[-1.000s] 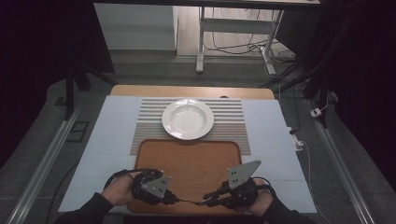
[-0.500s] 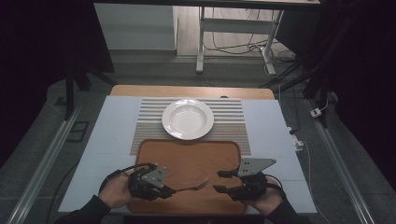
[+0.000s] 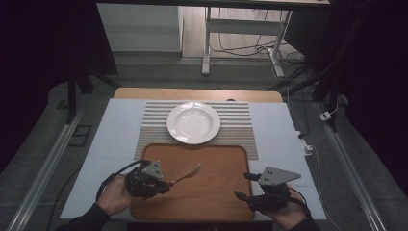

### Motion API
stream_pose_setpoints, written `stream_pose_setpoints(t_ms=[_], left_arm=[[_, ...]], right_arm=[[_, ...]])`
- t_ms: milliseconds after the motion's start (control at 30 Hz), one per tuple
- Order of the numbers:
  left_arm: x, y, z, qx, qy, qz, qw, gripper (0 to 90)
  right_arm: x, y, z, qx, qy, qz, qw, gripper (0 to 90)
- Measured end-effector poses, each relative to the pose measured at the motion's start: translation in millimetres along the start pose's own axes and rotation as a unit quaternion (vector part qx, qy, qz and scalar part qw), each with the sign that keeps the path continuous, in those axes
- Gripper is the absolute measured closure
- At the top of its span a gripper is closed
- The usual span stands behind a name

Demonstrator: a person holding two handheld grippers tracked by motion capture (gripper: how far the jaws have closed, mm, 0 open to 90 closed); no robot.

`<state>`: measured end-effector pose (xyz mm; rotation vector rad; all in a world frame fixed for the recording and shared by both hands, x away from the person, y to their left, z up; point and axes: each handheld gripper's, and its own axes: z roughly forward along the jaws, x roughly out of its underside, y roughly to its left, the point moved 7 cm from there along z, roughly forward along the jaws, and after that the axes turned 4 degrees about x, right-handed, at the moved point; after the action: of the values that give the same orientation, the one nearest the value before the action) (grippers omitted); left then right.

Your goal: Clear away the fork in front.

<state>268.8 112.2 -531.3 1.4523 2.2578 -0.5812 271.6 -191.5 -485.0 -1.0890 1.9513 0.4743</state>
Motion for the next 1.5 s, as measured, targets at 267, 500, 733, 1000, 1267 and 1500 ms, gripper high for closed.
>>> stream_pose_setpoints(t_ms=[267, 500, 733, 1000, 1267, 1500], left_arm=[[6.7, 9.0, -1.8, -0.021, -0.006, -0.073, 0.9971, 80.2], [14.6, 18.5, -2.1, -0.041, -0.014, -0.152, 0.9875, 80.1], [24.8, 23.9, 0.2, -0.059, -0.005, -0.228, 0.9719, 80.1], [34.3, 25.7, 10.2, -0.067, 0.026, -0.277, 0.9582, 80.0], [38.1, 24.0, 20.2, -0.077, 0.065, -0.279, 0.9550, 79.7], [37.4, 24.0, 18.4, -0.058, 0.052, -0.275, 0.9582, 70.7]], right_arm=[[12.4, -13.2, -14.5, 0.053, 0.006, 0.032, 0.9980, 19.5], [24.0, -23.0, -27.2, 0.083, 0.007, 0.061, 0.9946, 8.6], [36.0, -29.7, -36.4, 0.112, 0.013, 0.085, 0.9899, 1.5], [46.1, -30.6, -44.7, 0.126, 0.026, 0.083, 0.9883, 0.0], [50.1, -30.0, -48.5, 0.128, 0.030, 0.084, 0.9877, 0.0], [51.7, -30.8, -49.2, 0.127, 0.034, 0.088, 0.9874, 0.0]])
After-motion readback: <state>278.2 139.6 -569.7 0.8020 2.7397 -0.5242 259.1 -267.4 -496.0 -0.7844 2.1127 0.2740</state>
